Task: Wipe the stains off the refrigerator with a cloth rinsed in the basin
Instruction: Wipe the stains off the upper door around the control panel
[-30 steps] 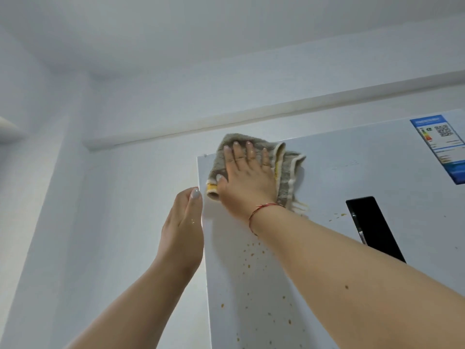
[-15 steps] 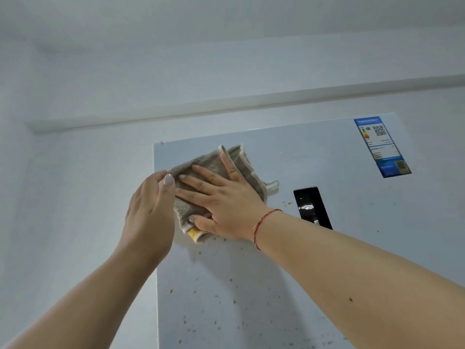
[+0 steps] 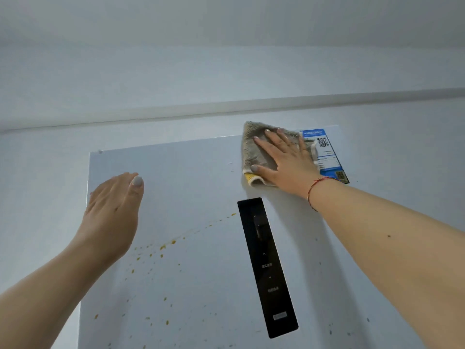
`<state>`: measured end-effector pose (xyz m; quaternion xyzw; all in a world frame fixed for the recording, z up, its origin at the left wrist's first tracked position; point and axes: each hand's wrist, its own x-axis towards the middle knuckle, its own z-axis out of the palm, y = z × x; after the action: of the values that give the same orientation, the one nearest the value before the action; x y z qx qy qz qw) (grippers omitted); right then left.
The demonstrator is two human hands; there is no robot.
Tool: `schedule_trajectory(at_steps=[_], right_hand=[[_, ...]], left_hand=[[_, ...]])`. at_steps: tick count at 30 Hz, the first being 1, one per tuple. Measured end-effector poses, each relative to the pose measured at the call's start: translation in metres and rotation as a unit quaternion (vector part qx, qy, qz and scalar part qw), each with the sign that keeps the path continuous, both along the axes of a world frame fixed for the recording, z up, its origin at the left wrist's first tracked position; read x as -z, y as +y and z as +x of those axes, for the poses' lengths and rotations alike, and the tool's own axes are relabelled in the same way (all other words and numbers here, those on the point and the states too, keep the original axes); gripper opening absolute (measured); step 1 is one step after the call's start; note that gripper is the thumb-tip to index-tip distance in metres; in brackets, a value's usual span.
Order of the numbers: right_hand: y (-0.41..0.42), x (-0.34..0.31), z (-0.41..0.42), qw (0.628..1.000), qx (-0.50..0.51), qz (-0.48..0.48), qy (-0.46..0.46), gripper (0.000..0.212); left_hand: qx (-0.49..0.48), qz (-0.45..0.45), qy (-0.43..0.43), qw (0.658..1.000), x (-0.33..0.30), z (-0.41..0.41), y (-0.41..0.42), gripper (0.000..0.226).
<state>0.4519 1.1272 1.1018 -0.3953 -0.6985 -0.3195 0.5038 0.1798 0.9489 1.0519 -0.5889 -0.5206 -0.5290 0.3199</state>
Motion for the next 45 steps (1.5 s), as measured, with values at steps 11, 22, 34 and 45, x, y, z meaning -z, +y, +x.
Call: schedule_trajectory(at_steps=[11, 22, 34, 45], right_hand=[[0.034, 0.041, 0.049, 0.958, -0.004, -0.096, 0.271, 0.071], [-0.025, 0.077, -0.064, 0.96, 0.02, -0.08, 0.266, 0.092], [-0.091, 0.082, -0.185, 0.999, 0.021, 0.022, -0.007, 0.08], [-0.106, 0.111, -0.239, 0.973, -0.03, 0.138, -0.181, 0.075]], left_hand=[[-0.067, -0.071, 0.017, 0.995, -0.004, -0.018, 0.0, 0.083], [0.043, -0.088, -0.008, 0.995, -0.011, -0.046, 0.001, 0.09], [0.266, -0.081, -0.094, 0.956, -0.003, -0.054, -0.016, 0.086], [0.252, -0.046, -0.104, 0.961, 0.017, -0.078, -0.029, 0.065]])
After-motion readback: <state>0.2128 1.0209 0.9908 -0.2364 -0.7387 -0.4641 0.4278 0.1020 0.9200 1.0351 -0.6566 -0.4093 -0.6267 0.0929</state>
